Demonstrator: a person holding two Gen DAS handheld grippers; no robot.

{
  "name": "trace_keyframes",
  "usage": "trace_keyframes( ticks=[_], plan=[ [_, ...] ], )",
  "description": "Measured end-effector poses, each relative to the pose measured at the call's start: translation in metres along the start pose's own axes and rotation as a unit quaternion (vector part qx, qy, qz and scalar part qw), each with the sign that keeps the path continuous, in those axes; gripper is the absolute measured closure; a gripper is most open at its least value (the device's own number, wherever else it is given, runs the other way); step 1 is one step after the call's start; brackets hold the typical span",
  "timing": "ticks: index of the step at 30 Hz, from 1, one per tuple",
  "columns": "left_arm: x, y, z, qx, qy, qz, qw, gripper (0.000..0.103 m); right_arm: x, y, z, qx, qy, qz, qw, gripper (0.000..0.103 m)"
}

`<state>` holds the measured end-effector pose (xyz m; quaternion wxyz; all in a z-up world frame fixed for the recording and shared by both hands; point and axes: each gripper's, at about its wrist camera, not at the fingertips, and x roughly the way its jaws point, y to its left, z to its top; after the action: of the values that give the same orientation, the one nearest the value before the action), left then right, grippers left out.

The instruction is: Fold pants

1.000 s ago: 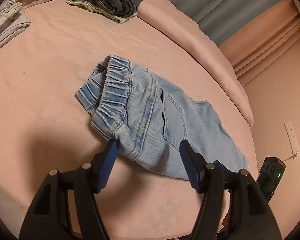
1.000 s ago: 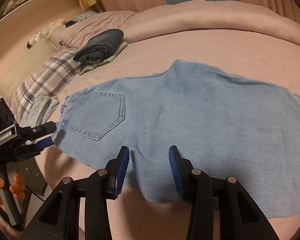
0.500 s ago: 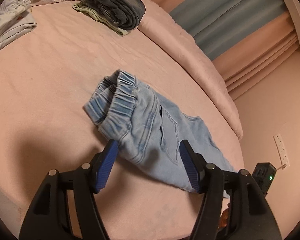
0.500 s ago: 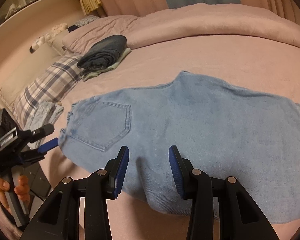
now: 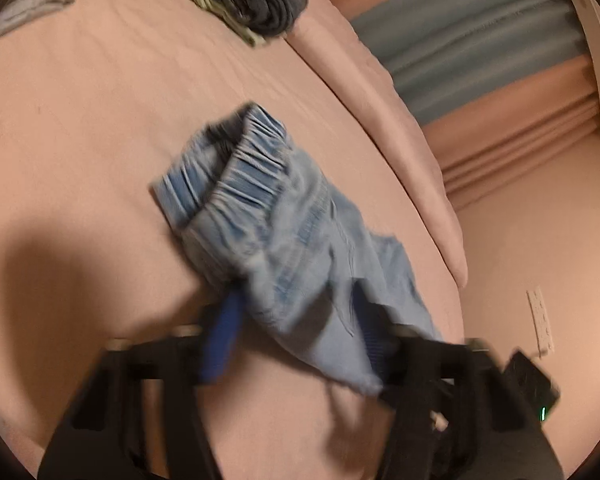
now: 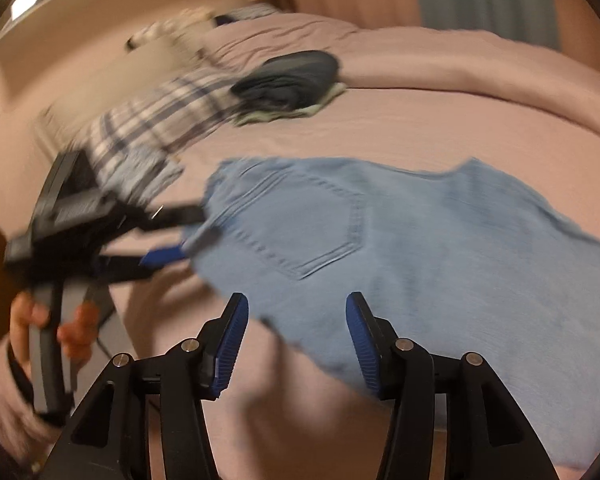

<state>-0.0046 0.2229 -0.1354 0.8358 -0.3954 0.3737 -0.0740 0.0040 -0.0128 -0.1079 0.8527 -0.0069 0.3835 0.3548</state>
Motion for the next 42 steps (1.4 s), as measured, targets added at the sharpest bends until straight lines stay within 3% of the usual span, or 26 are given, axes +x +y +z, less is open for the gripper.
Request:
trace_keyframes(
  ticks=[2, 6, 8, 11, 14, 19, 20, 22, 23, 24, 26, 28, 29, 33, 37, 40, 42],
  plan=[
    [-0.002, -0.005, 0.008, 0.011, -0.016, 0.025, 0.9995, 0.085, 0.008, 0.013, 0.0, -0.034, 0.006, -0.014, 0.999, 0.051],
    [-0.007, -0.016, 0.021, 0.02, -0.042, 0.013, 0.9988, 0.09, 0.031, 0.039, 0.003, -0.125, 0.006, -0.095, 0.988, 0.053],
    [-0.01, -0.027, 0.029, 0.034, -0.051, 0.003, 0.9981, 0.092, 0.043, 0.046, 0.011, -0.151, 0.009, -0.128, 0.98, 0.084],
    [-0.021, -0.042, 0.044, 0.051, -0.075, -0.021, 0.9956, 0.093, 0.037, 0.036, 0.037, -0.104, -0.007, -0.101, 0.989, 0.089],
    [-0.025, -0.042, 0.048, 0.059, -0.083, -0.024, 0.9945, 0.093, 0.022, 0.037, 0.051, -0.105, -0.045, -0.1, 0.988, 0.089],
    [0.0, 0.012, 0.027, 0.019, -0.022, 0.046, 0.9985, 0.09, 0.063, 0.041, 0.026, -0.122, 0.024, -0.1, 0.987, 0.088],
    [0.004, 0.02, 0.025, 0.01, -0.011, 0.057, 0.9982, 0.087, 0.072, 0.042, 0.019, -0.129, 0.036, -0.103, 0.986, 0.086],
    [0.002, 0.03, 0.023, -0.003, -0.003, 0.06, 0.9982, 0.07, 0.079, 0.044, 0.013, -0.138, 0.035, -0.116, 0.983, 0.086],
    [-0.005, 0.028, 0.023, 0.005, -0.007, 0.066, 0.9978, 0.068, 0.077, 0.043, 0.015, -0.136, 0.035, -0.115, 0.983, 0.085],
    [-0.01, 0.025, 0.024, 0.018, -0.012, 0.072, 0.9972, 0.069, 0.075, 0.041, 0.018, -0.13, 0.038, -0.106, 0.985, 0.082],
    [-0.024, 0.015, 0.025, 0.048, -0.023, 0.09, 0.9945, 0.069, 0.061, 0.027, 0.025, -0.091, 0.045, -0.051, 0.994, 0.063],
    [-0.036, 0.003, 0.027, 0.076, -0.044, 0.106, 0.9905, 0.069, 0.038, 0.01, 0.03, -0.041, 0.024, -0.005, 0.999, 0.055],
    [-0.042, -0.005, 0.027, 0.092, -0.055, 0.105, 0.9886, 0.069, 0.028, 0.004, 0.026, -0.026, 0.013, -0.004, 1.0, 0.054],
    [-0.028, -0.044, 0.018, 0.159, -0.048, 0.074, 0.9833, 0.058, 0.004, -0.031, 0.025, 0.031, -0.017, -0.064, 0.997, 0.054],
    [0.017, -0.079, -0.007, 0.231, -0.003, 0.06, 0.9711, 0.054, 0.004, -0.064, 0.017, 0.079, 0.001, -0.12, 0.99, 0.054],
    [0.056, -0.085, -0.019, 0.25, 0.036, 0.078, 0.9644, 0.054, 0.016, -0.078, 0.001, 0.095, 0.041, -0.134, 0.986, 0.054],
    [0.087, -0.075, -0.026, 0.244, 0.083, 0.115, 0.9593, 0.055, 0.016, -0.079, -0.011, 0.081, 0.026, -0.124, 0.989, 0.054]
  ],
)
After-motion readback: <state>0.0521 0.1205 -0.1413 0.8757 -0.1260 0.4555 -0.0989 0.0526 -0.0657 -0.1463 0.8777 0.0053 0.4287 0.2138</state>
